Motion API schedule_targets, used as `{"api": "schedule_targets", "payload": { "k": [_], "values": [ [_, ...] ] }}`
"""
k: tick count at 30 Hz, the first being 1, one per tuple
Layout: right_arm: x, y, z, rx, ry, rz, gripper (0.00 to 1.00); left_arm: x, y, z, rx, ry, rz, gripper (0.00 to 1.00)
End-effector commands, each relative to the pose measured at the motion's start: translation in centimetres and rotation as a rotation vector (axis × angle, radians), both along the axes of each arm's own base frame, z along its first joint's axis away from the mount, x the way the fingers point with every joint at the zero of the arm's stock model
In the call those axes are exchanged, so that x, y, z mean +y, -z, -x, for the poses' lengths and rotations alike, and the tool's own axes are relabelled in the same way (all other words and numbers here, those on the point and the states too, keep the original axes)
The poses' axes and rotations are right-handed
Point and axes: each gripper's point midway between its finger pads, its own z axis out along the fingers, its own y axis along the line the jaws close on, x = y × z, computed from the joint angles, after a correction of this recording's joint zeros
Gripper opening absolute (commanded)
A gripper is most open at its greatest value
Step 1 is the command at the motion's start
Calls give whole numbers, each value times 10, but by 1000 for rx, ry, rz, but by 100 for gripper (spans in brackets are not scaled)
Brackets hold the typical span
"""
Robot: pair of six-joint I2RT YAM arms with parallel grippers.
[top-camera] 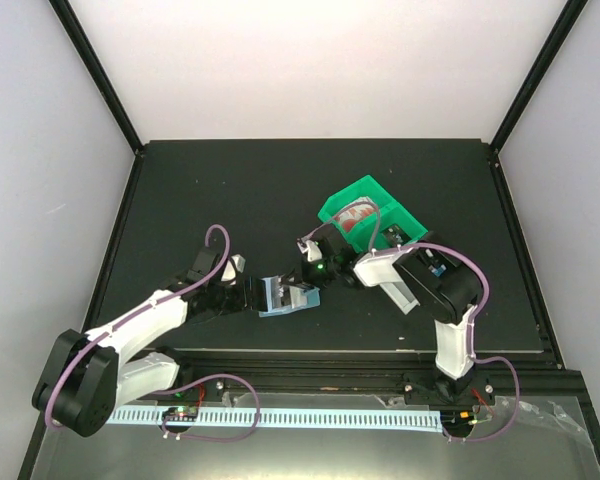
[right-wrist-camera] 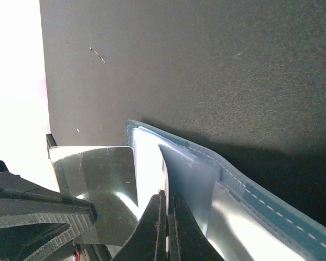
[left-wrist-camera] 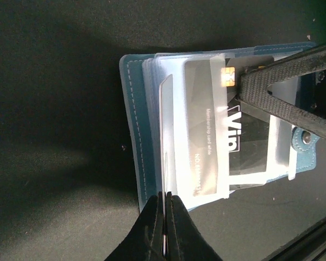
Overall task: Put the credit cards into the card holder
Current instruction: Insert the credit card into the card holder.
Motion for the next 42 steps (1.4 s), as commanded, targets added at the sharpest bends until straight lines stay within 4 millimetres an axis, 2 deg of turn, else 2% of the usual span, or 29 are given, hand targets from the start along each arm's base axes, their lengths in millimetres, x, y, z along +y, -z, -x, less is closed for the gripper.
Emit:
{"api": "schedule_targets", "payload": {
  "k": [1,5,9,16,20,29,31,37,42],
  "values": [
    [-2,25,9,31,11,28,1,7,1,5,17,-20,-21,2],
    [-2,26,13,31,26,6,5,9,-19,-1,-35,-40,-19,2],
    [-4,14,11,-6,41,-6,19,17,-36,-7,-91,-68,-50,2],
    [-6,-9,9,-57,37,26,42,18,-23,-4,-53,-47,-79,1],
    [-7,-10,13,-45,32,89,53,13,-19,-4,-48,-30,-62,2],
    [-4,0,21,-45,10,266,56,9,-7,1,-14,-9,-42,2],
    [0,2,24,-36,4,274,56,8,-4,3,-3,-4,-34,1],
    [28,-6,32,-42,-41,240,56,5,0,7,9,1,-16,2],
    [16,-8,25,-85,-13,310,56,6,-2,7,0,-10,-8,2]
  ]
}}
